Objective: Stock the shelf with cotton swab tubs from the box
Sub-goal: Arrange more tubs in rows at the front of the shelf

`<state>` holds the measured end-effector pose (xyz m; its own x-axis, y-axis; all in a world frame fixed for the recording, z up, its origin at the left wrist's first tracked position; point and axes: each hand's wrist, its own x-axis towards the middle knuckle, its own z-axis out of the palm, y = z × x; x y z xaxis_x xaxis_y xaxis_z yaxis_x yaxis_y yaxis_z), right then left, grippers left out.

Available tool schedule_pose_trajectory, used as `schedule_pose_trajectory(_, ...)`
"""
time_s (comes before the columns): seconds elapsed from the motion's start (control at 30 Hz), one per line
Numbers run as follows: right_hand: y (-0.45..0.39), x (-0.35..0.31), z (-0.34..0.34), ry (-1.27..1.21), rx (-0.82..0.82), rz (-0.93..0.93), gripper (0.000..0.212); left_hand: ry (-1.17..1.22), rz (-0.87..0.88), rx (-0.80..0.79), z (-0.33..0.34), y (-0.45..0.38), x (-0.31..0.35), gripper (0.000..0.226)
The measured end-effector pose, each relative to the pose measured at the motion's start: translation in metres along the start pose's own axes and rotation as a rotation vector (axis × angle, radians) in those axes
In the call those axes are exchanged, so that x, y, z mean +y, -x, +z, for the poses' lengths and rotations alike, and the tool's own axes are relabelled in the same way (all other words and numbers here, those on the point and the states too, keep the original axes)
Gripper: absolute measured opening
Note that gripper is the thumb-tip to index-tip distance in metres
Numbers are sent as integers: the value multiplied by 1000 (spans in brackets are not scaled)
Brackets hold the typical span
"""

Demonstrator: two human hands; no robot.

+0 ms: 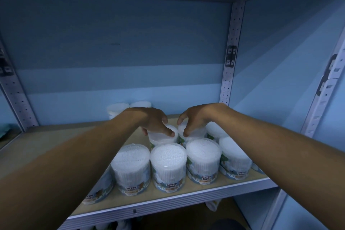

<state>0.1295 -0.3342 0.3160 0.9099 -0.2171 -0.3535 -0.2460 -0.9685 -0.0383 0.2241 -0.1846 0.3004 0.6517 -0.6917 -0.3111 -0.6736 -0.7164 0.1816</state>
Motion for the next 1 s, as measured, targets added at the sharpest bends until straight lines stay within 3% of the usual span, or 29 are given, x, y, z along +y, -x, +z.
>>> schedule_pose_trajectory(0.23,-10,-3,-4,-35,2,0,57,-39,31,41,-4,3,-20,75)
schedule_pose_trajectory(0.5,-35,-19,-12,4,94,-41,49,-167,-73,122,-13,-5,-83,73)
schedule_pose_trajectory(0.63,-51,-33,-15,19,141,-71,44,-138,-98,198,-15,-6,-111,58)
schedule_pose_trajectory(1.0,-124,-81,-31,-32,209,-104,65,-96,-147,319,-20,-29,-163,71)
